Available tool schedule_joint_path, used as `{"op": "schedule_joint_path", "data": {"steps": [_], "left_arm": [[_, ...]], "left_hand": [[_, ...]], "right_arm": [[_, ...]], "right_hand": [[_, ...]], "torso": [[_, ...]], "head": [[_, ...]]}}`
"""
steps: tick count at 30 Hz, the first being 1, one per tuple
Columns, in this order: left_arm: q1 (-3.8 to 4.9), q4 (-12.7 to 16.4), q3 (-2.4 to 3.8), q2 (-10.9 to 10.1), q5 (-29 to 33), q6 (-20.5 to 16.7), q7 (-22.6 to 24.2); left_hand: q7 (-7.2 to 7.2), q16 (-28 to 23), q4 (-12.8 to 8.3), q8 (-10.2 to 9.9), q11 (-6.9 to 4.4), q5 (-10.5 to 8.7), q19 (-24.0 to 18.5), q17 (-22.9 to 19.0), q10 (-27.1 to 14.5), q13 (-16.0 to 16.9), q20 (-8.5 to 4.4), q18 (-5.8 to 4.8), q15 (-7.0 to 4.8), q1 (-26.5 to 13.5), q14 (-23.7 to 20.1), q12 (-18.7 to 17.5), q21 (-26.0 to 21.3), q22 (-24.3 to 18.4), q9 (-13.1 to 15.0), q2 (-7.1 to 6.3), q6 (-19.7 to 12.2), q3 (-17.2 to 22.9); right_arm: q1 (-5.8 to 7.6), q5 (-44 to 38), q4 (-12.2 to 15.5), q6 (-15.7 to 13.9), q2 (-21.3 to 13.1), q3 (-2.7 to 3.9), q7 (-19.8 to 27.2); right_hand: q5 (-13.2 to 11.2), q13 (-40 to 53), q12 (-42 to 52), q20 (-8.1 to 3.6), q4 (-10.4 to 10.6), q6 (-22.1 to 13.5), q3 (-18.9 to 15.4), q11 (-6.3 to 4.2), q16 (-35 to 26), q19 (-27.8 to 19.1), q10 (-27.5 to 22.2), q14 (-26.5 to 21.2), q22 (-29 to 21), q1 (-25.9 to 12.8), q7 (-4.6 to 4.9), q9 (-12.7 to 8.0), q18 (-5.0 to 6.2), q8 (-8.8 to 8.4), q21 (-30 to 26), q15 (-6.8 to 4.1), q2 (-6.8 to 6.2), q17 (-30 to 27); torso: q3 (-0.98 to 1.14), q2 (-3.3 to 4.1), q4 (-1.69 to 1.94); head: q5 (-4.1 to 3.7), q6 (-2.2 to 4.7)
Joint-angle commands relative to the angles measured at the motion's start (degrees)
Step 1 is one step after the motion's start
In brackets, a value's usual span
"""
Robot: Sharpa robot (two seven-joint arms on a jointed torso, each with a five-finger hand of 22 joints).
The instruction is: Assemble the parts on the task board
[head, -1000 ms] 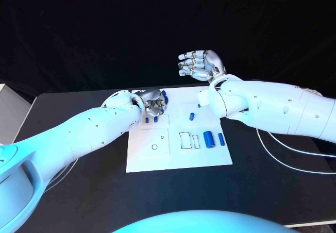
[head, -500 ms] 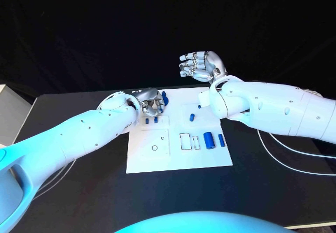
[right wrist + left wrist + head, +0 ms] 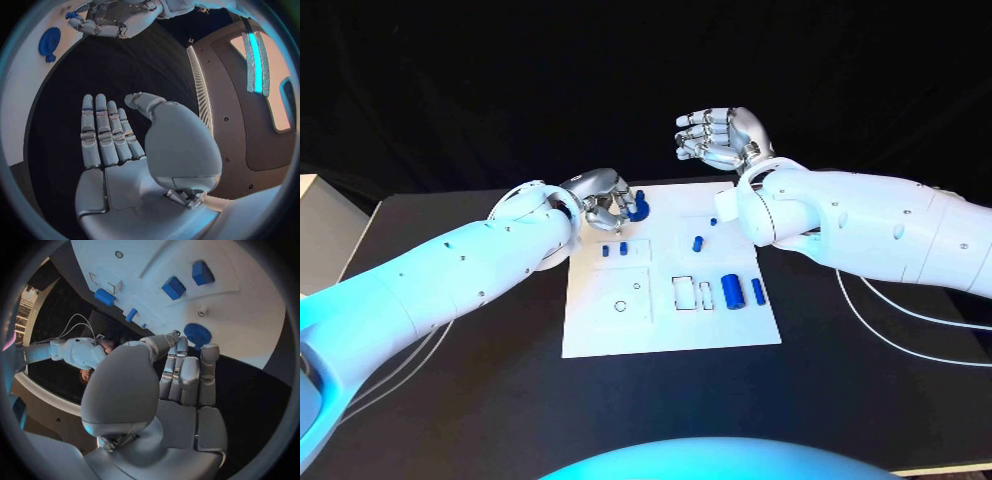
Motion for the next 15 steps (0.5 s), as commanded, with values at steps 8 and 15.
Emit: {"op": "schedule_joint_path", "data": {"steps": [8, 15], "left_arm": [[0.06, 0.5, 0.32, -1.6, -1.9, 1.4, -0.6], [0.03, 0.2, 0.32, -1.9, -3.6, 1.8, -0.9]], "left_hand": [[-0.03, -0.3, -0.1, -0.1, -0.07, 0.24, 0.3, 0.2, 0.4, 0.1, 0.0, -0.84, -0.08, -0.5, 0.4, -0.2, 0.3, -0.1, -0.1, -0.08, 0.4, -0.2], [-0.05, -0.3, -0.1, -0.1, -0.08, 0.24, 0.4, 0.2, 0.4, 0.1, -0.01, -0.86, -0.09, -0.5, 0.4, -0.3, 0.4, 0.0, -0.1, -0.1, 0.4, -0.2]], "right_arm": [[0.01, -0.1, 0.2, 0.7, -0.4, 0.03, 0.8], [0.0, -0.1, 0.2, 0.7, -0.5, 0.03, 0.8]], "right_hand": [[0.4, 0.0, -0.2, 0.16, -0.4, -0.3, 0.0, 0.21, -0.2, -0.1, 0.1, 0.1, -0.1, 0.0, 2.14, -0.1, 0.29, -0.25, -0.1, 0.21, 0.58, -0.1], [0.4, 0.0, -0.2, 0.16, -0.4, -0.3, 0.0, 0.21, -0.2, -0.1, 0.1, 0.1, -0.1, 0.0, 2.14, -0.1, 0.29, -0.25, -0.1, 0.21, 0.58, -0.1]], "torso": [[-0.06, 0.1, -0.02], [0.01, 0.13, -0.09]], "head": [[0.15, -0.06], [0.34, -0.01]]}}
